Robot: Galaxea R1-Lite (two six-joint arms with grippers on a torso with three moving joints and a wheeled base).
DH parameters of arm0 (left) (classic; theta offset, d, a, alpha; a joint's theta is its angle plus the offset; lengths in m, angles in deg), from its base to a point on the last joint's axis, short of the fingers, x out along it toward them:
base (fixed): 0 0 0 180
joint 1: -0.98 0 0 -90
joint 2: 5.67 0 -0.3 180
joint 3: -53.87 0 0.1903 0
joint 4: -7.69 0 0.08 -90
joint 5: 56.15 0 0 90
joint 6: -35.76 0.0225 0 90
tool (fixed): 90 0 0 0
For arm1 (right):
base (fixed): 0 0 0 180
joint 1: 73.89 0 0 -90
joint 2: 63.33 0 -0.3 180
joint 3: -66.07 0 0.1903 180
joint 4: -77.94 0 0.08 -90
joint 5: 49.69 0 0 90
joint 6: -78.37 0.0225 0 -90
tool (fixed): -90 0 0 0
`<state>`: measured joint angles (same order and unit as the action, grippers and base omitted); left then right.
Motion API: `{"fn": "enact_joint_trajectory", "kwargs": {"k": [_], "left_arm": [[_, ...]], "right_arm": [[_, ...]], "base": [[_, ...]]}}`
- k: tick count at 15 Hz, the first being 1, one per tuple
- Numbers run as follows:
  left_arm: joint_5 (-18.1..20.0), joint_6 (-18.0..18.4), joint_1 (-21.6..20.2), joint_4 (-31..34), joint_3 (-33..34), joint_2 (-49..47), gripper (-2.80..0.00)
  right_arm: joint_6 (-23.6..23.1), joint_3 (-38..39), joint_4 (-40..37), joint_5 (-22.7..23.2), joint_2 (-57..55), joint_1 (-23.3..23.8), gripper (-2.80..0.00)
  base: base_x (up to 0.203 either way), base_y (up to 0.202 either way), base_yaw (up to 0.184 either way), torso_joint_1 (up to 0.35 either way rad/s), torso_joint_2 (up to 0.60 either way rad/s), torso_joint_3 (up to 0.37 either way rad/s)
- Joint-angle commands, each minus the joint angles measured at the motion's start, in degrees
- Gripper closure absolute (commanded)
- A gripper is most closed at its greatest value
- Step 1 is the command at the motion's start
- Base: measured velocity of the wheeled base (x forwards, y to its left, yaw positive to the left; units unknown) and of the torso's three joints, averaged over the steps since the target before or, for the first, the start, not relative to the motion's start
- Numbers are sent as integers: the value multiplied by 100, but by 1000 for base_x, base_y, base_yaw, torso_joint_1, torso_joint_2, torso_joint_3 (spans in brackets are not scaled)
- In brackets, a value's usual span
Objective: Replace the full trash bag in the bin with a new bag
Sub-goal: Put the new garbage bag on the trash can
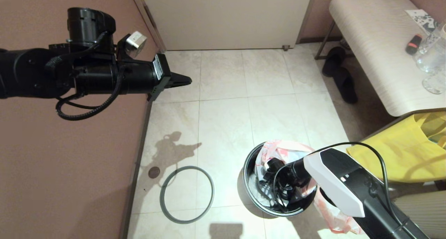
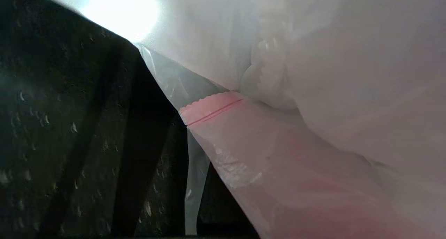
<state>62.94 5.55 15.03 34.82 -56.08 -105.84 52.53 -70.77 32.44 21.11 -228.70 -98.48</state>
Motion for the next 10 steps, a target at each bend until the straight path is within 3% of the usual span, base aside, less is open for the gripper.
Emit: {"fn": "enact_joint_trajectory", "kwargs": {"k": [1, 5, 10], "left_arm": [[18, -20, 1, 1, 1, 47, 0], [27, -20, 26, 1, 1, -25, 0], [62, -11, 88, -6, 1, -143, 0]], "right_arm": [[-137, -5, -240, -76, 27, 13, 0], [-404, -35, -300, -232, -263, 65, 0], [-360, -7, -326, -214, -33, 157, 0]], "base": [[0, 0, 0, 0, 0, 0], [0, 0, 0, 0, 0, 0], [0, 0, 0, 0, 0, 0]]}}
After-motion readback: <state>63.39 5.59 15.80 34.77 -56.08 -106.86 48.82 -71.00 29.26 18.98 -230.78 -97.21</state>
